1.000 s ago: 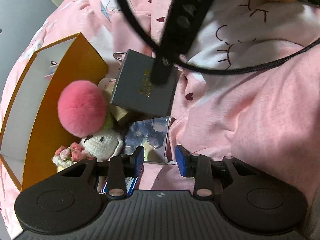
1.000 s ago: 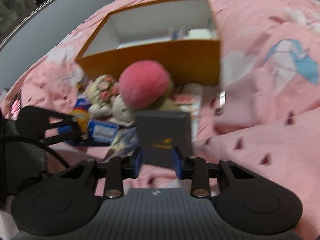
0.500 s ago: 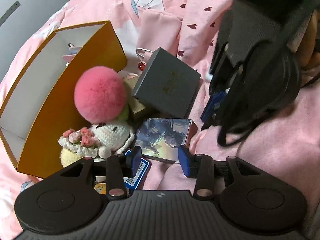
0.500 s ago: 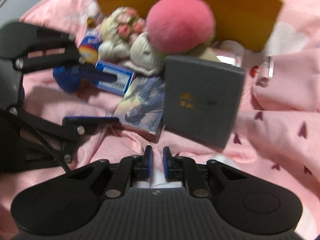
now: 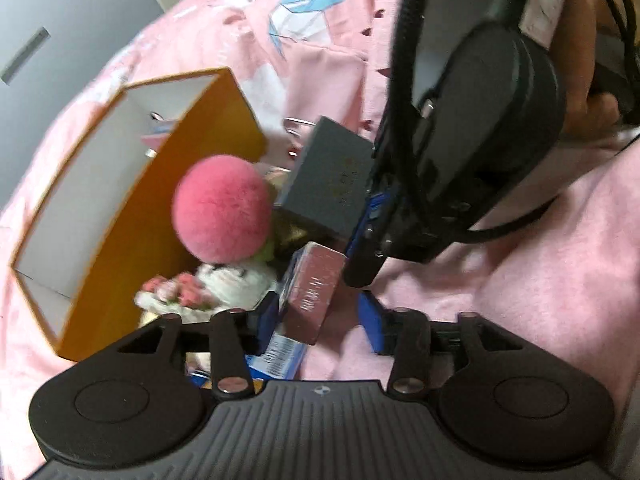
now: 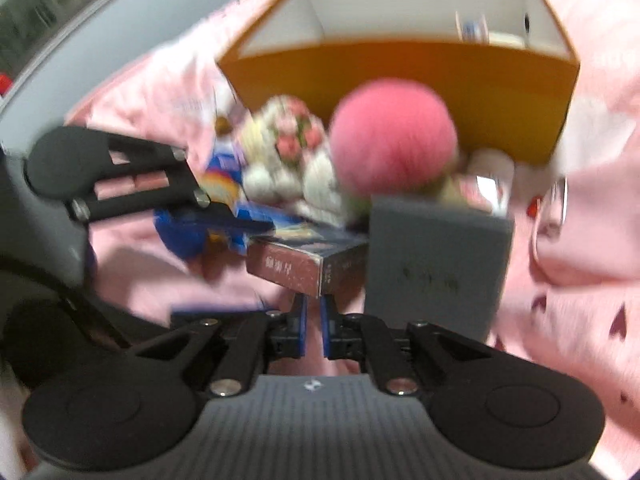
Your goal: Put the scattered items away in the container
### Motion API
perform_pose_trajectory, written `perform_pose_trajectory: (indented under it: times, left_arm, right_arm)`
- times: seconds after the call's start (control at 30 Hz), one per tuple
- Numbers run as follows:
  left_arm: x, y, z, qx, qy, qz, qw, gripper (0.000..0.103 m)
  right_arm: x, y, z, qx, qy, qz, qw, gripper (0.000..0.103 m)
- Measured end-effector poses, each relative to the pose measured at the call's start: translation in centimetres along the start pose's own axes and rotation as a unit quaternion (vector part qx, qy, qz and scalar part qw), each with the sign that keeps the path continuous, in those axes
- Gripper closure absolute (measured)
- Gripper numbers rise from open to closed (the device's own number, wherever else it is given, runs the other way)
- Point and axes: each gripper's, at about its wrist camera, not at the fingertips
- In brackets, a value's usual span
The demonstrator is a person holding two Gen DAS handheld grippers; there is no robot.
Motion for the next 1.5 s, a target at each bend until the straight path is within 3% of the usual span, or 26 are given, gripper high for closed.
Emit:
perform_pose_trajectory:
  times: [0.23, 0.5, 0.63, 0.7, 0.8, 0.83, 0.87, 0.97, 1.1, 1.23, 1.33, 1.5]
  left_arm:
    - [0.1, 0.2, 0.3, 0.008, 0.007, 0.014, 0.9998, 0.048]
    - [0.7, -0.1, 1.0, 0.091, 0.012, 0.005, 0.9957, 0.048]
    - [1.2, 0.4, 1.1, 0.09, 0.02, -0.007, 0.9957, 0.063]
    - [1.3, 0.6, 0.9, 0.075, 0.021, -0.02, 0.9968, 0.07]
    - [1.1, 0.9, 0.5, 0.05, 0.014, -0.023, 0.9984, 0.071]
    - [1.0, 1.2, 0.4, 0.037, 0.012, -0.024, 0.9989, 0.072]
    - [0.9, 1.5, 0.3, 0.024, 0.011, -0.025, 0.9993, 0.072]
    - [0.6, 2.8, 0.0, -0.034, 0.007, -0.033, 0.9988, 0.072]
    - [-0.3, 5.2, -0.5, -0.137, -0.001, -0.045, 0.9896, 0.074]
    - [-0.3, 7.2, -0.5, -0.203, -0.006, -0.051, 0.9777, 0.076]
    - [-0.5, 7.9, -0.9, -0.239, -0.005, -0.061, 0.969, 0.076]
    - [-0.2, 8.4, -0.9, -0.261, -0.011, -0.06, 0.9635, 0.076]
  right_arm:
    - [0.7, 1.1, 1.0, -0.03, 0.012, -0.019, 0.999, 0.095]
    - [0.7, 1.3, 1.1, -0.055, 0.02, -0.045, 0.997, 0.094]
    - [-0.4, 1.3, 0.9, -0.067, 0.017, -0.064, 0.996, 0.09]
    - [-1.8, 1.0, 0.8, -0.064, 0.008, -0.067, 0.996, 0.089]
    - [-4.3, -0.3, 1.1, -0.042, -0.02, -0.083, 0.995, 0.089]
    - [-5.0, -0.8, 1.3, -0.033, -0.03, -0.093, 0.995, 0.085]
    - [-5.7, -1.3, 1.5, -0.028, -0.039, -0.106, 0.993, 0.08]
    - [-6.8, -2.4, 2.1, -0.028, -0.048, -0.16, 0.985, 0.078]
    - [-5.2, -2.5, 2.6, -0.076, -0.026, -0.208, 0.975, 0.078]
    - [-2.1, -2.9, 2.9, -0.122, 0.006, -0.24, 0.963, 0.079]
    - [-0.7, -5.1, 4.1, -0.082, 0.012, -0.242, 0.967, 0.079]
    - [0.6, -7.9, 5.6, -0.026, 0.015, -0.255, 0.966, 0.079]
Point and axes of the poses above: each gripper's, at about its wrist camera, not at the fingertips, and x roughly the way its jaws point, y to its left, z to its top, and after that the axes turned 1 degree about -y, right-handed
